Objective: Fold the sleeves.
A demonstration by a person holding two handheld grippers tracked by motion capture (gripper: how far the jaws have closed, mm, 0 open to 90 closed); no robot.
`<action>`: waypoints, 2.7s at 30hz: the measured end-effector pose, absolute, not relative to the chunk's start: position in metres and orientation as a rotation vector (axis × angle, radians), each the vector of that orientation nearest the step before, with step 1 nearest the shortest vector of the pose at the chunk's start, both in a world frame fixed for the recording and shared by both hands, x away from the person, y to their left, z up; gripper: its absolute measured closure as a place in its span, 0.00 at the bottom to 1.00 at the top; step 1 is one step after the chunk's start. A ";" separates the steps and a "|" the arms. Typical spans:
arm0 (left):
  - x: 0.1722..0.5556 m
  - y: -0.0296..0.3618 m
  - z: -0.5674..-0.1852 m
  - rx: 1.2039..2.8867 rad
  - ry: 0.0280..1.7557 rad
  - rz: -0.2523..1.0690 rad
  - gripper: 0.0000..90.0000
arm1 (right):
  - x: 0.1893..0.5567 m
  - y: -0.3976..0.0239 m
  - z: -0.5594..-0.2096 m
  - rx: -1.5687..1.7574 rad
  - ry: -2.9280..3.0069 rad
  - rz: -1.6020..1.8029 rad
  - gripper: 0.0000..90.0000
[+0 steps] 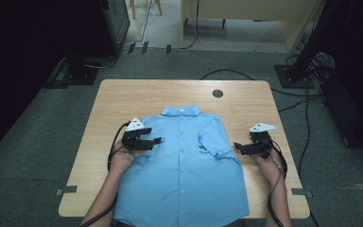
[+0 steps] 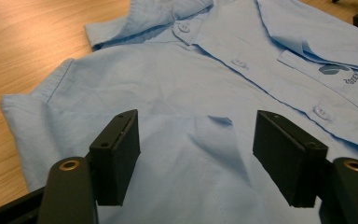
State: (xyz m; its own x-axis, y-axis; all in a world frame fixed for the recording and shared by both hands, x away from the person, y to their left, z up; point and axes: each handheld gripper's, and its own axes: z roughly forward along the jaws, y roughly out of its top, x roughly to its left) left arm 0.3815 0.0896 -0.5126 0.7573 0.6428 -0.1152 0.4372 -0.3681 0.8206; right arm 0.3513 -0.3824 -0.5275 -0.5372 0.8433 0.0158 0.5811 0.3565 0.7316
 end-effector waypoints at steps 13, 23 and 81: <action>0.374 0.096 -0.503 1.977 0.805 0.274 0.32 | 0.352 -0.382 -0.527 1.254 2.258 0.994 0.10; 0.372 0.106 -0.500 1.967 0.796 0.284 0.32 | 0.352 -0.382 -0.527 1.255 2.257 0.995 0.10; 0.369 0.145 -0.502 2.011 0.852 0.352 0.32 | 0.351 -0.382 -0.527 1.259 2.254 0.993 0.10</action>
